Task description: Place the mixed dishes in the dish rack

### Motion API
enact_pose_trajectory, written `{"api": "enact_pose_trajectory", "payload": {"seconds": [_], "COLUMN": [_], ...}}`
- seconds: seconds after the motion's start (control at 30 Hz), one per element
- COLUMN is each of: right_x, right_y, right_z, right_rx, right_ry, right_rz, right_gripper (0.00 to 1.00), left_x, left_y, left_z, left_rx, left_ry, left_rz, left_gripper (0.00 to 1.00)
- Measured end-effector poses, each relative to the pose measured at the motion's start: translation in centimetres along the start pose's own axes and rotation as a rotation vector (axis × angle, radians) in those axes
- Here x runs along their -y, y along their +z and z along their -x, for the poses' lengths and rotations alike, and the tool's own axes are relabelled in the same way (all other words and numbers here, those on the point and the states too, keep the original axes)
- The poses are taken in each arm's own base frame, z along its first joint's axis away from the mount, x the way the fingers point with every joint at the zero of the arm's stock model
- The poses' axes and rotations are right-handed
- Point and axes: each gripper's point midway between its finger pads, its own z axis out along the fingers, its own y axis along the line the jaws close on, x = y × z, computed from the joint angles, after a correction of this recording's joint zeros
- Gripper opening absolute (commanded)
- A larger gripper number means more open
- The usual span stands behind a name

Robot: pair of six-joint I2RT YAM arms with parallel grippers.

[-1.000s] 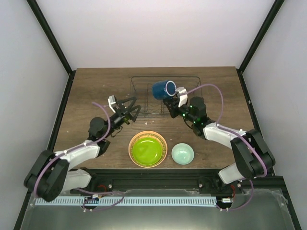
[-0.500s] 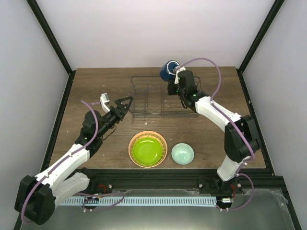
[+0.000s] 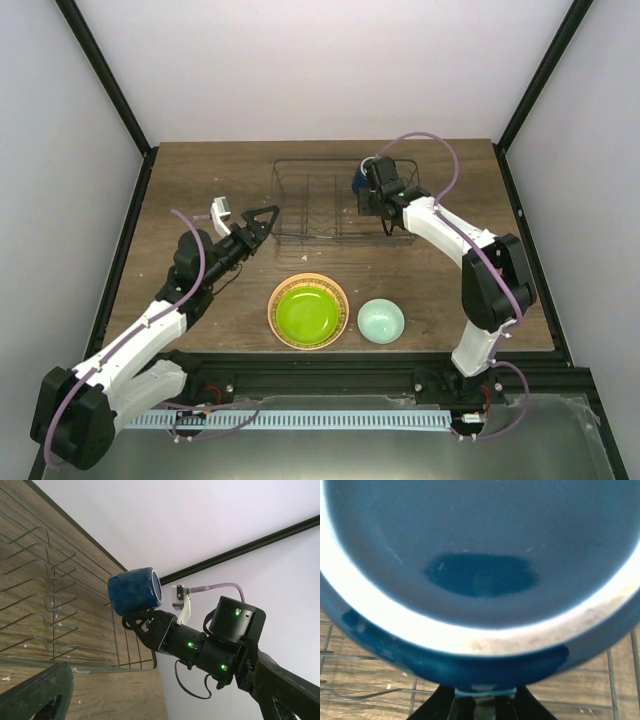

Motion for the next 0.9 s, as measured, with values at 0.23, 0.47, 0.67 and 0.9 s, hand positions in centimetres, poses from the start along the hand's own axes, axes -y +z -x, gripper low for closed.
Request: {"api": "enact_pose_trajectory", "payload": {"seconds": [0.23,0.47,0.67,0.9], "right_x": [1.6,2.6,3.0,4.1], "right_y": [-0.1,1.0,5.1,6.2], "right_z": [-1.1,-1.3,-3.4,-4.6], "right_rx": [-0.033,-0.006,-0.07,-0.096], "right_ry": [0.122,0.283,0.347,0.361], "right_rz": [-0.084,-0.153,-0.231,-0.311], "right_gripper": [0.02,0.02,0.02,0.02], "left_x": [-0.4,-0.3,1.0,0.4], "left_y": [-0.1,-1.5,-3.1,-3.6], "left_z": [-0.7,-1.3,-0.9,-1.1], "left_rx": [-0.028,-0.04,-0.016,-0.018], "left_ry": [-0.009,-0.003,0.034,0.054], "left_rz": [-0.007,-0.012,-0.03,0.004], "left_gripper": [1.0,1.0,1.0,1.0]}}
